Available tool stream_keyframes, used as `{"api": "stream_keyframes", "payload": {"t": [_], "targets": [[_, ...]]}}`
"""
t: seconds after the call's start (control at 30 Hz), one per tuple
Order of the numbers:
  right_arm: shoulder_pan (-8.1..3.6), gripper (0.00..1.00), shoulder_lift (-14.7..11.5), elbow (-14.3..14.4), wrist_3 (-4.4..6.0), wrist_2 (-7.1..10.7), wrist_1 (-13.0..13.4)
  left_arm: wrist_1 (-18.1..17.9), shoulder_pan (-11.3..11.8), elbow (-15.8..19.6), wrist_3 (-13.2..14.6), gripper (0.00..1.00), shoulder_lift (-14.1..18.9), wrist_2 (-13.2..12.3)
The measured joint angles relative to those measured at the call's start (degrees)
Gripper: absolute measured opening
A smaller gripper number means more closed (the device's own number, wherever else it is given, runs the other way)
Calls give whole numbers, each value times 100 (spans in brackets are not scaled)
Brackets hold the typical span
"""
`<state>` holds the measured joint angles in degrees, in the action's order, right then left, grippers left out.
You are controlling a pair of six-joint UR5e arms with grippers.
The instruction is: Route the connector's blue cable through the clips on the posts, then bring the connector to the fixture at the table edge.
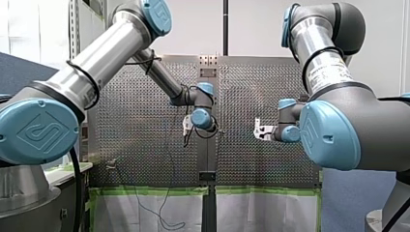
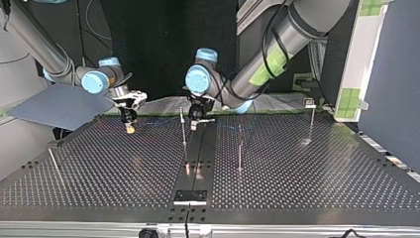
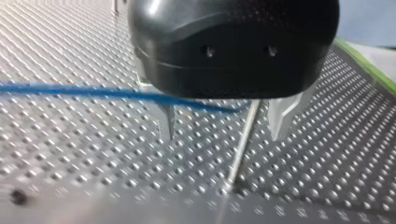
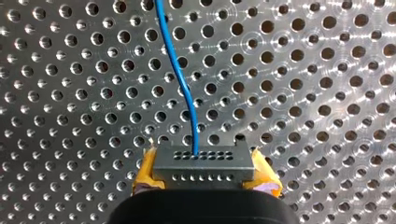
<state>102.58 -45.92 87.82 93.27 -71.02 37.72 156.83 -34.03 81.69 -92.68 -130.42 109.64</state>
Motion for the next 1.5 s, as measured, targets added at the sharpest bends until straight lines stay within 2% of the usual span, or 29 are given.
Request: {"api": "stream_keyframes", "payload": {"t": [0.2,0.4,0.67,1.17,1.5], "targets": [[3,0,0,0,-16,3,-84,25,-93,310,4,100,187,-14],[3,0,0,-3,-25,8,-105,83,-158,614,-67,100,205,-5],[5,0,2,-1,-34,8,-110,-57,-177,950,-76,100,207,-23],[13,0,-1,-3,-35,9,-141,-351,-188,987,-65,100,207,-193],[19,0,-1,-3,-35,8,-117,-396,-204,977,78,100,208,-211]]}}
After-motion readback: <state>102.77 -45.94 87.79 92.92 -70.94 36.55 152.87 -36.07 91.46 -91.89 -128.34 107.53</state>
